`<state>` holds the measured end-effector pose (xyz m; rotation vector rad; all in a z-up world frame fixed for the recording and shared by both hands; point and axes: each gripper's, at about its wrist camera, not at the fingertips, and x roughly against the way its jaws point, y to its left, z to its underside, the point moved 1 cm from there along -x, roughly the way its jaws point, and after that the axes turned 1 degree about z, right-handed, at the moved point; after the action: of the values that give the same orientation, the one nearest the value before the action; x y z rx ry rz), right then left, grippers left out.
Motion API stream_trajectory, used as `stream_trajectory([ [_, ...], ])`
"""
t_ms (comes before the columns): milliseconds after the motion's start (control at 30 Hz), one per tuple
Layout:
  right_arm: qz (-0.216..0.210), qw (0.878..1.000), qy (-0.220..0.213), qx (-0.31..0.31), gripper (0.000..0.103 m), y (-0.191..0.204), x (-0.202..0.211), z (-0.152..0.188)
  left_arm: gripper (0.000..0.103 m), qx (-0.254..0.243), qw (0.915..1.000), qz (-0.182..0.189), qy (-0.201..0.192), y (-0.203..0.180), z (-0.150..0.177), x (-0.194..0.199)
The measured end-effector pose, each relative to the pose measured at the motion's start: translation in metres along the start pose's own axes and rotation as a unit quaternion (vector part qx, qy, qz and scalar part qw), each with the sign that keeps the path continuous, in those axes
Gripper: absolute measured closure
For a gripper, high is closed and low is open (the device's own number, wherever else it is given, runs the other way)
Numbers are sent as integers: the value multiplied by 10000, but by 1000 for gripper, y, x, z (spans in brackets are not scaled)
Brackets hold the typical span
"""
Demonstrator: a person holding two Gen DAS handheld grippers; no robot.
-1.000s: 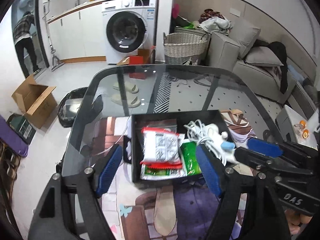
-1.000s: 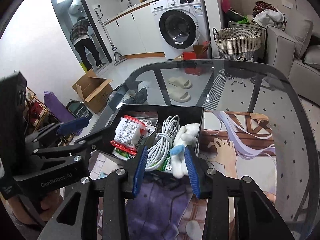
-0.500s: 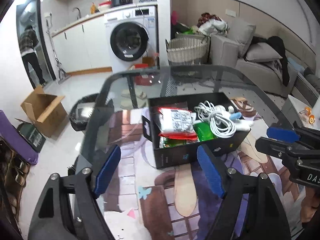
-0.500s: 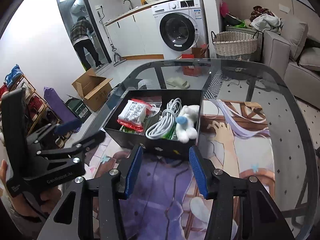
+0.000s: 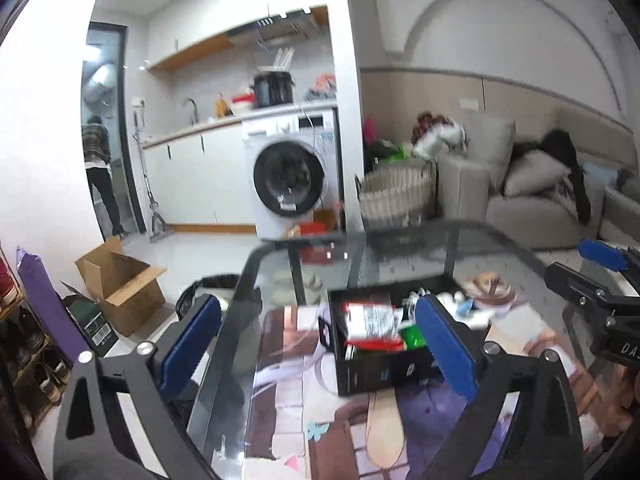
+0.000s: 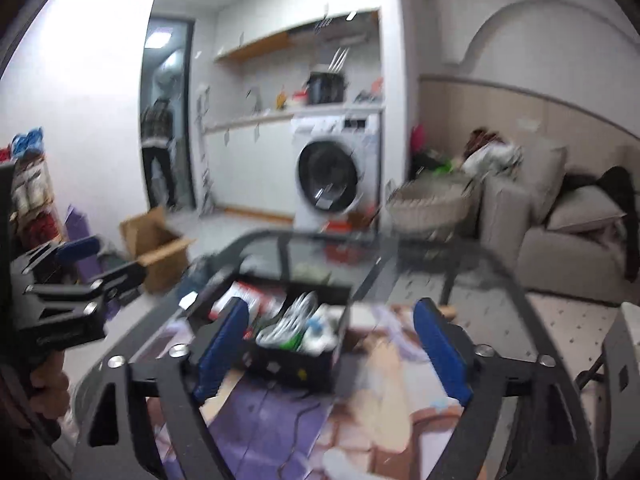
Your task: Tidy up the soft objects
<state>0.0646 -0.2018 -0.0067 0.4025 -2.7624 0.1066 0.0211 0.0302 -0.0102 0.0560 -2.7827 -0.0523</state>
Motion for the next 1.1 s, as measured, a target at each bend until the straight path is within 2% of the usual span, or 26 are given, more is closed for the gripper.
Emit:
stream_trajectory([
  [167, 103, 9988, -474, -43, 2, -4, 19, -11, 0, -26, 9997, 25, -240, -7, -2, 11],
  [267, 123, 9983, -562, -65, 2, -6, 23, -14, 0, 98, 9993, 247, -276, -6, -6, 13],
  [467, 134, 9987, -478, -133, 2, -9, 25, -14, 0, 151, 9989, 190, -408, -11, -7, 16],
  [1100, 77, 9988, -293, -373, 1, -15, 19, -12, 0, 320, 9989, 306, -175, -9, -7, 11],
])
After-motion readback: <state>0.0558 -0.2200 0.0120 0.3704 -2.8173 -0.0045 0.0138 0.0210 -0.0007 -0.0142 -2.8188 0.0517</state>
